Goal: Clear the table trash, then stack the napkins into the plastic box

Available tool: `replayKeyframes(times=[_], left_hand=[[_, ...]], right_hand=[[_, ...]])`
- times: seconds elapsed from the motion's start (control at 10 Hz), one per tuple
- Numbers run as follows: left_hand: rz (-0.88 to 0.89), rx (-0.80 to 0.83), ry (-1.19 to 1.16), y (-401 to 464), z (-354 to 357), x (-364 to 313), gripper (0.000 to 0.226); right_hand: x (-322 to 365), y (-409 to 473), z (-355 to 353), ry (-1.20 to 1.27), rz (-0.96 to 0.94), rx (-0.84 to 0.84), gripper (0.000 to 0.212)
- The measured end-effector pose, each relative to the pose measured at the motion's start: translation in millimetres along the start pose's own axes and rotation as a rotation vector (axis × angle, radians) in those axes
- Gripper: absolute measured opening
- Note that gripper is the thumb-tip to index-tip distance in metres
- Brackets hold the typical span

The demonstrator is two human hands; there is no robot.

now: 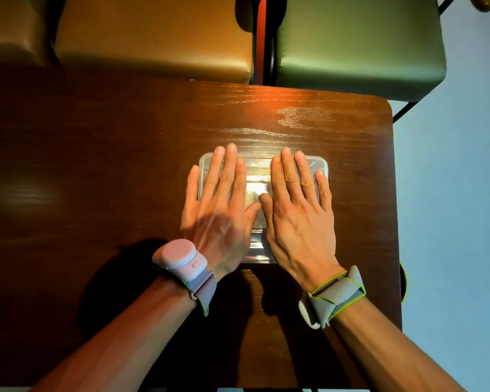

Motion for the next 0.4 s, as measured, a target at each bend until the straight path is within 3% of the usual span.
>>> replayKeyframes(times=[0.4], left_hand=[[0.121, 0.220, 0.024, -22.3, -44.8, 25.1, 0.070]], right_hand=[[-1.8, -11.9, -41.4, 0.054, 0.047, 0.030, 0.058]])
Point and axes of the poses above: each hand's wrist, its own y-axis towards the middle knuckle, its own z-axis out of the palm, x = y × z, the point moved 2 cm from there along y, towards the middle knuckle, and after that the axes turned 10 degrees about x, right-handed, at the moved point
